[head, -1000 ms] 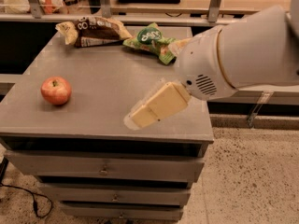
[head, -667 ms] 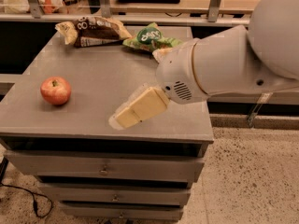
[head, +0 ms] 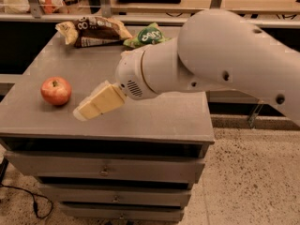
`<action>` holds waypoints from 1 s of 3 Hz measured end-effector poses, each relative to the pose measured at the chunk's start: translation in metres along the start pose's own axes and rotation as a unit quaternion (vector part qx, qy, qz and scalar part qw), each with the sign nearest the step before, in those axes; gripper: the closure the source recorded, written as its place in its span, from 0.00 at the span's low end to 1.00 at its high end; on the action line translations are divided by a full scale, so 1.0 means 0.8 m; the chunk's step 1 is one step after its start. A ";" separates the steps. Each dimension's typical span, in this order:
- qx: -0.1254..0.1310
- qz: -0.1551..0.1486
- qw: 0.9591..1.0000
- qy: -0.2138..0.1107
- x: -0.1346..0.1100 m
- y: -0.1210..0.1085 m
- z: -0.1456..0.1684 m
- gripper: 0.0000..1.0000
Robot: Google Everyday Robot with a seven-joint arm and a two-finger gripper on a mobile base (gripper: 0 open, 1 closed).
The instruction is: Move apple near brown chip bag
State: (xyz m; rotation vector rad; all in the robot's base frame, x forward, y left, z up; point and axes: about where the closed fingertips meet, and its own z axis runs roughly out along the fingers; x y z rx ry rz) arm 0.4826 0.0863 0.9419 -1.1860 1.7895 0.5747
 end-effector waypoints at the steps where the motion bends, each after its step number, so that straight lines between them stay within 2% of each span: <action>1: -0.014 -0.008 1.000 -0.021 -0.023 0.001 0.051 0.00; 3: -0.055 -0.028 0.996 -0.057 -0.057 0.014 0.157 0.00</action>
Offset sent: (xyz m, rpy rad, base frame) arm 0.0599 0.1316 -0.0324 0.1124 -0.0229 0.1233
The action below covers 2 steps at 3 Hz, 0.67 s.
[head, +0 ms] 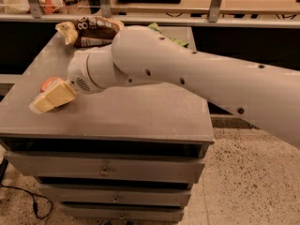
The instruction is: Move apple near brown chip bag
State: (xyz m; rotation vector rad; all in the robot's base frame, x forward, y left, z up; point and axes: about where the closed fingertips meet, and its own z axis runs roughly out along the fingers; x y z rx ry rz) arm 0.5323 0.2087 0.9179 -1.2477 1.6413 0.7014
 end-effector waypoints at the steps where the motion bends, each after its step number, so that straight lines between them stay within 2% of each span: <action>1: -0.014 -0.012 1.000 -0.010 -0.004 -0.004 0.044 0.00; 2: -0.030 -0.015 0.999 -0.008 0.008 -0.015 0.094 0.00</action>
Offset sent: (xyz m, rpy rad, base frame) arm 0.0449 0.0664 -0.0373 0.0251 -0.0180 0.0809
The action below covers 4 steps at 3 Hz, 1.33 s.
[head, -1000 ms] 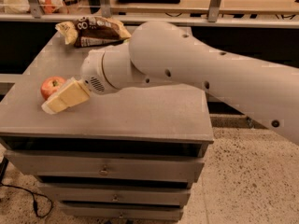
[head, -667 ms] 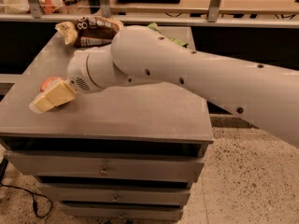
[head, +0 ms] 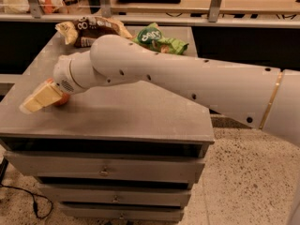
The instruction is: Move apple near brown chip bag
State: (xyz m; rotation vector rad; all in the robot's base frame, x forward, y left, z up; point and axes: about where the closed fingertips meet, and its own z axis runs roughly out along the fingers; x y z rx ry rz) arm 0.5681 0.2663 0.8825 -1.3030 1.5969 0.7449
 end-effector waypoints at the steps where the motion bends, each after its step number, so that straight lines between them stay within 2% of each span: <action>1: -0.001 0.004 1.000 0.004 0.005 -0.001 0.008 0.00; 2: -0.003 0.006 1.000 0.009 0.013 0.000 0.014 0.00; 4: 0.001 0.014 0.999 0.031 0.047 -0.010 0.000 0.00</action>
Offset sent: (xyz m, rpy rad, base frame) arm 0.0070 0.0040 -0.0237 -0.0245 0.0308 -0.0090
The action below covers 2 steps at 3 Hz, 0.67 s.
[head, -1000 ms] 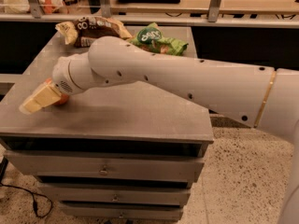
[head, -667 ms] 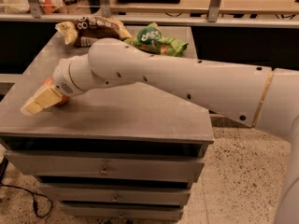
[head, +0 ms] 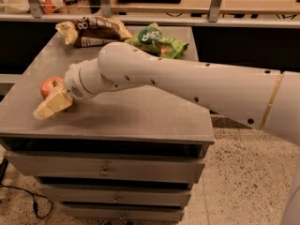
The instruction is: Move apple near brown chip bag
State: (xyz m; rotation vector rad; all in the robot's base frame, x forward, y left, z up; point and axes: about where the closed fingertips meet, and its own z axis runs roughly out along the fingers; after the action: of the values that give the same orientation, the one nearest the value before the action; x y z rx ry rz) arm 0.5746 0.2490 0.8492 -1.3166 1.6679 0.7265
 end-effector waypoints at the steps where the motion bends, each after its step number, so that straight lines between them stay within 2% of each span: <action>1: 0.001 0.003 1.000 0.012 0.017 -0.004 -0.008 0.18; 2: -0.002 0.003 1.000 0.020 0.024 -0.005 -0.010 0.41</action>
Offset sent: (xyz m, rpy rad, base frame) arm 0.0035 -0.0246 -0.0198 -0.0551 0.0269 -0.0022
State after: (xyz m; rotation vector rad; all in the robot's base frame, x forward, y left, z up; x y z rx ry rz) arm 0.5752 0.2324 0.8358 -1.3375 1.7029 0.7112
